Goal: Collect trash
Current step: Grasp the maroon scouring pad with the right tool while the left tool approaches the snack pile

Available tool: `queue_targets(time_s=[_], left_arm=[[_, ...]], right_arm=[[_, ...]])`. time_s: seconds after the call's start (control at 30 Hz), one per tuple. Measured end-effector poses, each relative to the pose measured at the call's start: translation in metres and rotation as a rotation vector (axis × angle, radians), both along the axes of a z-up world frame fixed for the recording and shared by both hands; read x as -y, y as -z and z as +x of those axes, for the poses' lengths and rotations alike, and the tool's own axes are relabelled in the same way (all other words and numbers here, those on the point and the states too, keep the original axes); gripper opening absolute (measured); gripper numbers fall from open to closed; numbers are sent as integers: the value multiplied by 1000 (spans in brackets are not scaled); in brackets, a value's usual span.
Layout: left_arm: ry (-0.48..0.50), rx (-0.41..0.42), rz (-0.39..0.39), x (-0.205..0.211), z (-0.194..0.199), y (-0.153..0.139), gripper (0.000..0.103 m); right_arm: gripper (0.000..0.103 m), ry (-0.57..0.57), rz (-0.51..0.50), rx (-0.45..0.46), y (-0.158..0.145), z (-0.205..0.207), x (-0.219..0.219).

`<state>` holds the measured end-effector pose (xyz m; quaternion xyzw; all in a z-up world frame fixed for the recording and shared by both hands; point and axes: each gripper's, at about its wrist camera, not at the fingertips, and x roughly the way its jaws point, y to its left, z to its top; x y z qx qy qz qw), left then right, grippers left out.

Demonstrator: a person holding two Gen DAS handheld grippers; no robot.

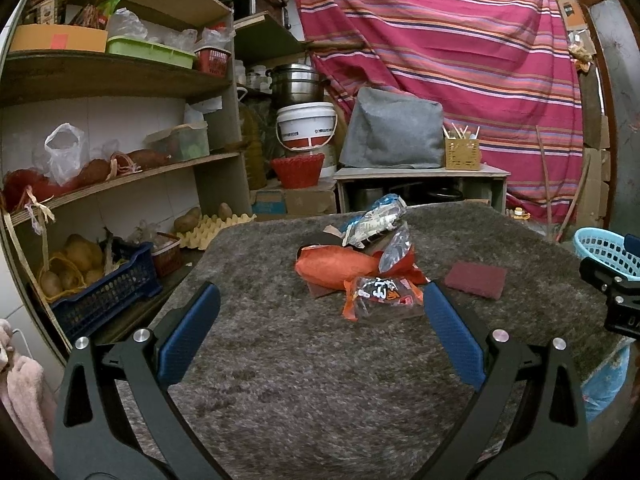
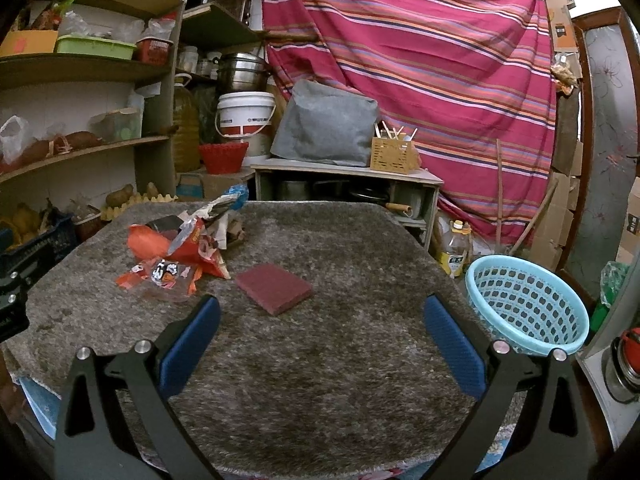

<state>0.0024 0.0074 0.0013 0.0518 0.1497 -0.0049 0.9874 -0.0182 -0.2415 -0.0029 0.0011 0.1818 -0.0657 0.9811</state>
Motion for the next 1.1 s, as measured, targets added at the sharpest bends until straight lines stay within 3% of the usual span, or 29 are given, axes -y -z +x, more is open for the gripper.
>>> queue_targets(time_s=[0.27,0.4,0.57,0.77,0.87,1.1], left_arm=[[-13,-24,-13,-12,32,-25,98],[-29,-19,15,-21,63,-45,98],[-38,-25,-14,-35,103,-58,98],[-97,-117,-33,-54,147,-30,98],[-98,-166,-36,-61,162,-16,98],[-136,-182,22,-69,179,2,98]], right_arm=[[99,-4,47,-80,-13,35,15],[99,-17,36,-110,-21,59,14],[99,-48,23,-144,-25,100,16],[99,-103,38,-205,9,141,22],[99,-103,22,-296,25,159,21],[99,-154,-16,-373,42,176,5]])
